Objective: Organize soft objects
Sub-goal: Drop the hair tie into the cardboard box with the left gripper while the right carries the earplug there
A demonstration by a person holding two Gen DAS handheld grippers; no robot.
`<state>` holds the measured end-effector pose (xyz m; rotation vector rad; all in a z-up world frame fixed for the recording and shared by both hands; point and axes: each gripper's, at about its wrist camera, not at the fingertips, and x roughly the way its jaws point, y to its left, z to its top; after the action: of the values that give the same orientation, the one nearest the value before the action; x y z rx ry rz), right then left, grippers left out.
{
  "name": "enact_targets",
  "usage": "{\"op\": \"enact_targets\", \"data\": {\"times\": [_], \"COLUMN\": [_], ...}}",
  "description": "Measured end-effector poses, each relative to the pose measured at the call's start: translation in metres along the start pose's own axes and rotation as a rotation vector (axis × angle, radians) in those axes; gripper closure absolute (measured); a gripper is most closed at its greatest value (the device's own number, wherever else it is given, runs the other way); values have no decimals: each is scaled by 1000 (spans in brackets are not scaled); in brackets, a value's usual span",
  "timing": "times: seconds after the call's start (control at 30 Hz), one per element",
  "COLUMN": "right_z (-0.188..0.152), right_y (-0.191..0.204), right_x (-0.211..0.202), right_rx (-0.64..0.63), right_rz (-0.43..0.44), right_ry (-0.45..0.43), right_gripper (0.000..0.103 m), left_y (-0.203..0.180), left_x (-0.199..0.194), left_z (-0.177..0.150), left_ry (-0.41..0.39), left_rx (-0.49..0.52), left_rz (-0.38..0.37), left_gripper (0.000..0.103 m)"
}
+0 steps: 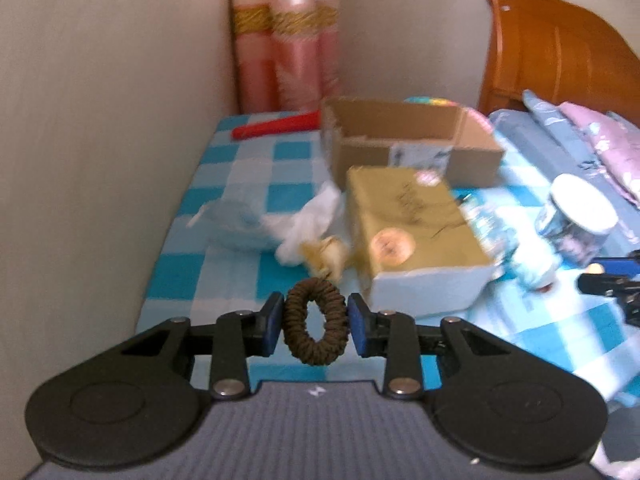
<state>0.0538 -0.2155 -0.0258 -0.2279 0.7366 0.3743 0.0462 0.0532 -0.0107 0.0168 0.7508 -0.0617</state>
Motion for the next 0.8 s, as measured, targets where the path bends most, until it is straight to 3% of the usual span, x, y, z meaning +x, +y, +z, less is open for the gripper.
{"op": "enact_targets", "data": {"times": [0.27,0.63,0.7,0.8], "right_z": [26,47,50,53], "right_y": [-3,-10,-11,-12], "right_x": [-9,-8,-7,-6], "right_rx": [-67,-63,-59,-55], "right_rz": [49,57,57,57], "right_ry": [-58,-98,-99,-98], "right_gripper": [72,72,72,72], "left_y": [-31,-65,-70,-71], "left_x": [2,80,93,107], "left_z": [65,153,159,160], "left_ry": [-92,-91,-96,-83], "left_rx": [77,207,233,258], "left_rz": [-87,-54,-28,-23], "left_gripper": [70,69,65,44]}}
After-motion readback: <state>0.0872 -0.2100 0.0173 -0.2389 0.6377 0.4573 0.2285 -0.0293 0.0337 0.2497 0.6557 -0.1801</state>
